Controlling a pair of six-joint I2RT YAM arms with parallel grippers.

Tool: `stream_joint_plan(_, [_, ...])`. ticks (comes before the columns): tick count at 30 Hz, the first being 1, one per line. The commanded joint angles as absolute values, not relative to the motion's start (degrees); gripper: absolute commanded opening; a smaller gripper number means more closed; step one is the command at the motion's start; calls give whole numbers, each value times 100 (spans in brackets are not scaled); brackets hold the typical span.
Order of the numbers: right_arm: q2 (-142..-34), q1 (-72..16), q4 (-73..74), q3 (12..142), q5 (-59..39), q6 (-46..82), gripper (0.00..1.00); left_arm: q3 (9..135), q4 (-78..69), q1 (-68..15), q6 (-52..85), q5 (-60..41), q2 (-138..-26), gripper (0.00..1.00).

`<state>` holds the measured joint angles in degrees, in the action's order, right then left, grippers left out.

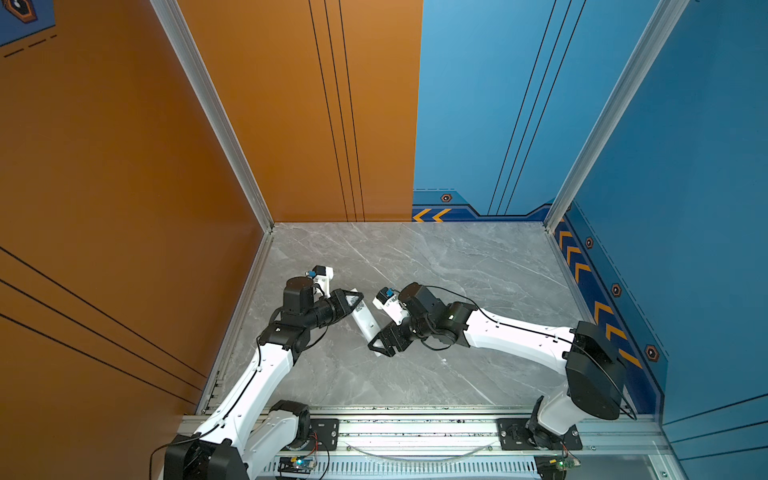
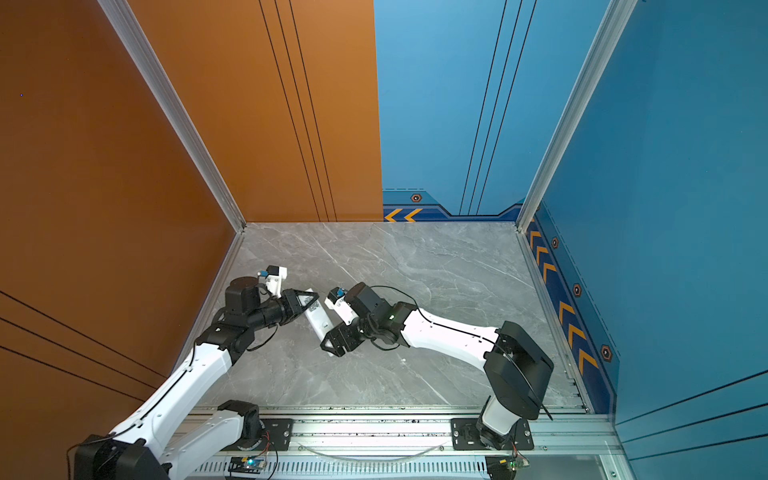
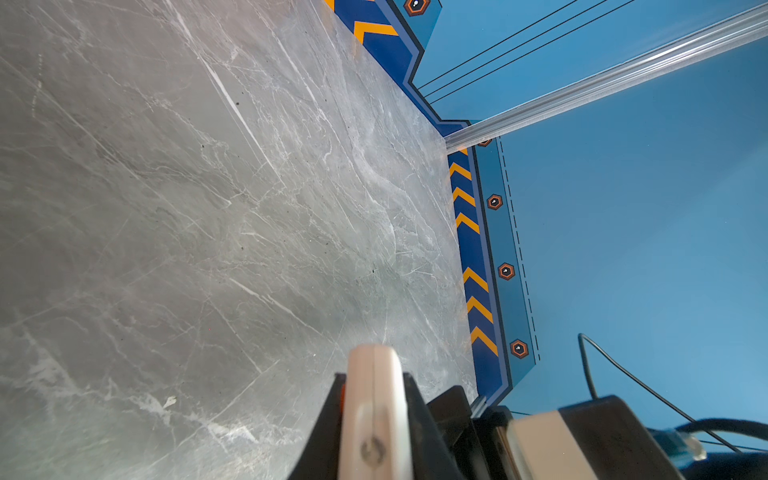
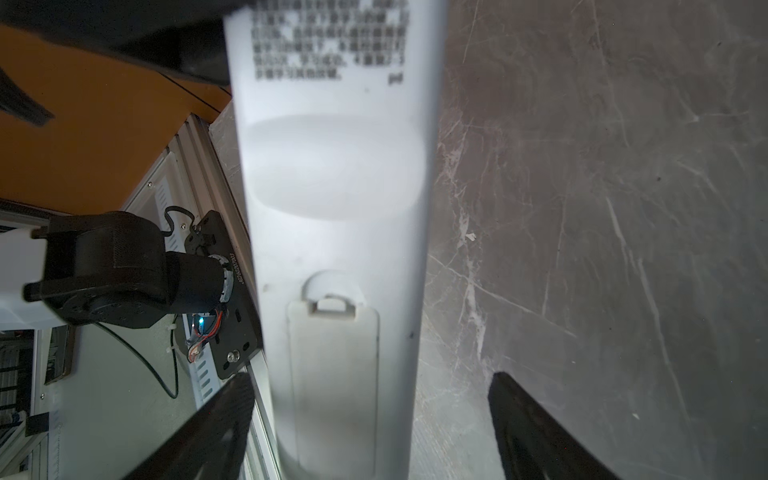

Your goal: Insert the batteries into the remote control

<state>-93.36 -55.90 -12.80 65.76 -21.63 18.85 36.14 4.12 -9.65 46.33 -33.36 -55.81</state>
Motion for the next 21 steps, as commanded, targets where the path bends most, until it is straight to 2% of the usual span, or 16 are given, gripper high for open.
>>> stream_joint_plan(1, [-9442, -5615, -1086, 6536, -2307, 2004, 84, 3623, 369, -916, 4647, -3266, -5485, 0])
stream_joint_plan(12, [-9589, -5669, -1149, 6612, -2215, 2005, 68, 3595, 334, -879, 4638, -3277, -5528, 0])
stream_joint_plan(21, [-9603, -5679, -1248, 6669, -2145, 1930, 44, 3536, 248, -861, 4693, -3268, -5555, 0])
